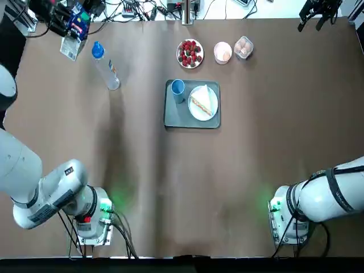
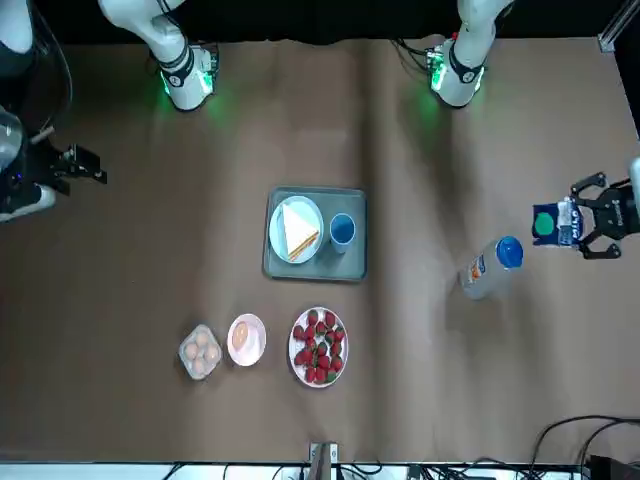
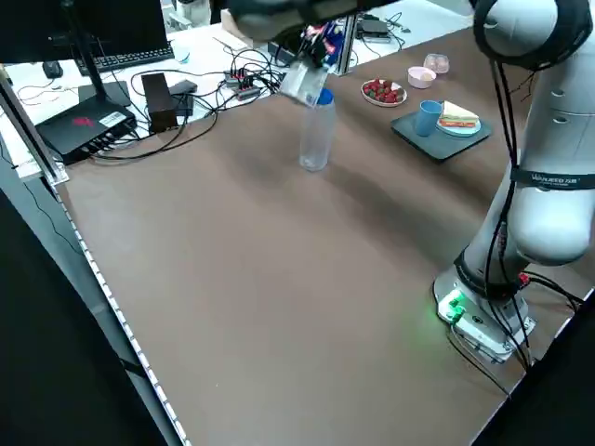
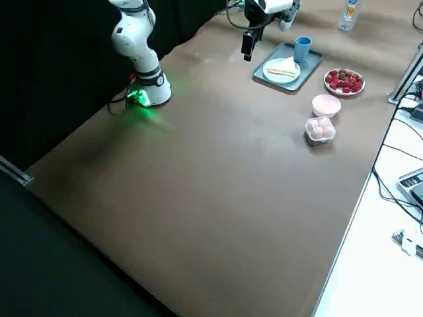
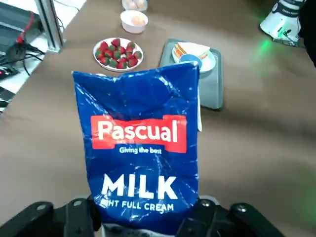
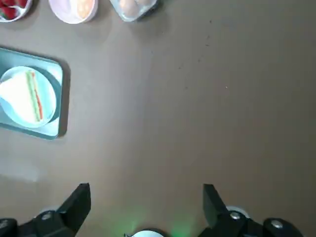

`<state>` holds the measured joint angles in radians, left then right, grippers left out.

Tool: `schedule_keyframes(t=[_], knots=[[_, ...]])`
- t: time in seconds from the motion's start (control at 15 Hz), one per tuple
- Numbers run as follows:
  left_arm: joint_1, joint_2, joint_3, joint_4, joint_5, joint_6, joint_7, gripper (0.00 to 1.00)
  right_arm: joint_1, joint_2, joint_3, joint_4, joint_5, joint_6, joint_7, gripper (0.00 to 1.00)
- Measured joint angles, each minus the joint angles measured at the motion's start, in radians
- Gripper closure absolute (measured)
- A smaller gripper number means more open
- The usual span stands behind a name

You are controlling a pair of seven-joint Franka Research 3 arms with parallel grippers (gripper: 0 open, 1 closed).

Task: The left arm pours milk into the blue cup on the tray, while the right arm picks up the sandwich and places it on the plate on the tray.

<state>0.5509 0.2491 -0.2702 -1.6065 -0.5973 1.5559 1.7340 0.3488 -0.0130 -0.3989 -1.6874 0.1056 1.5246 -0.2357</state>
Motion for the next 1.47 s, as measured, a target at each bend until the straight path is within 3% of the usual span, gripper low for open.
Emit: schedule_keyframes(t=[0.53, 0.67, 0.93, 1.47], knots=[[-0.189, -0.087, 0.000, -0.002, 0.159, 0.002, -0.252, 0.43, -0.236, -0.153, 0.295, -0.015, -0.034, -0.035, 0.100, 0.00], [-0.228, -0.093, -0.001, -0.002, 0.196, 0.011, -0.289, 0.43, -0.281, -0.186, 0.349, -0.035, -0.036, -0.017, 0.109, 0.00], [-0.302, -0.096, -0.003, -0.003, 0.261, 0.034, -0.369, 0.43, -0.301, -0.252, 0.363, -0.112, -0.039, 0.042, 0.110, 0.00], [-0.520, -0.096, -0.007, -0.009, 0.425, 0.081, -0.634, 0.43, -0.347, -0.264, 0.365, -0.137, -0.134, 0.037, 0.111, 0.00]])
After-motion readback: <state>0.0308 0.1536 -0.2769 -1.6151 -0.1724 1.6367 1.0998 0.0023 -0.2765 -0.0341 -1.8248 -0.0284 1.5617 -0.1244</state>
